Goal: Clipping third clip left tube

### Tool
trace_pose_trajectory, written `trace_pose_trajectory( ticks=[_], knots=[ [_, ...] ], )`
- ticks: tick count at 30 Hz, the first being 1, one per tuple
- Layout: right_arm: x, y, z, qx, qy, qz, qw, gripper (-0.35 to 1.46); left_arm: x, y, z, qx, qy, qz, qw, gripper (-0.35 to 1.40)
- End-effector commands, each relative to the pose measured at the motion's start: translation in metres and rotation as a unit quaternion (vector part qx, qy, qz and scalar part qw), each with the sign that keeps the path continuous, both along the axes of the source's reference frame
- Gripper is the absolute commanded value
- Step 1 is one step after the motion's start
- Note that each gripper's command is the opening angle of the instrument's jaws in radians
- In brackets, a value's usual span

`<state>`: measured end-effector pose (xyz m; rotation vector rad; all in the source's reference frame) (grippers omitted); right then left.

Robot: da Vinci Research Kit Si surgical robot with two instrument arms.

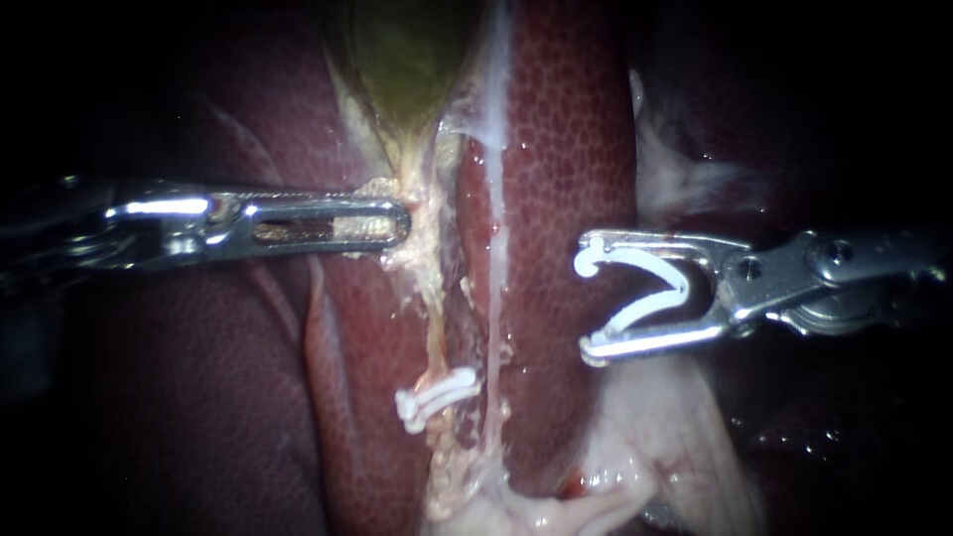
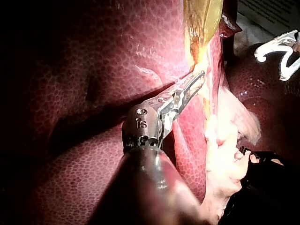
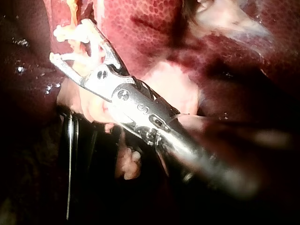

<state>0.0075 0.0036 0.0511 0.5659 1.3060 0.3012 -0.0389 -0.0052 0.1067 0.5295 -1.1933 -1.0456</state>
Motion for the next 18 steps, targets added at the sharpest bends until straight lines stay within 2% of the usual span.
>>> trace_pose_trajectory(
  ticks=[1,11,15,18],
  knots=[
    [0.0,0.0,0.0,0.0,0.0,0.0,1.0,0.57,0.0,0.0,0.0,0.0,0.0,0.0,1.0,-0.35],
    [0.0,0.0,0.0,0.0,0.0,0.0,1.0,0.57,0.0008,0.0005,-0.0007,0.003,-0.002,0.003,1.0,-0.35],
    [0.0001,0.0,0.0,0.0,0.0,0.0,1.0,0.57,0.0017,0.0012,-0.0016,0.006,-0.005,0.003,1.0,-0.35],
    [0.0001,0.0,0.0,0.0,0.0,0.0,1.0,0.57,0.0026,0.0019,-0.0024,0.009,-0.008,-0.005,0.9999,-0.35]
  ],
)
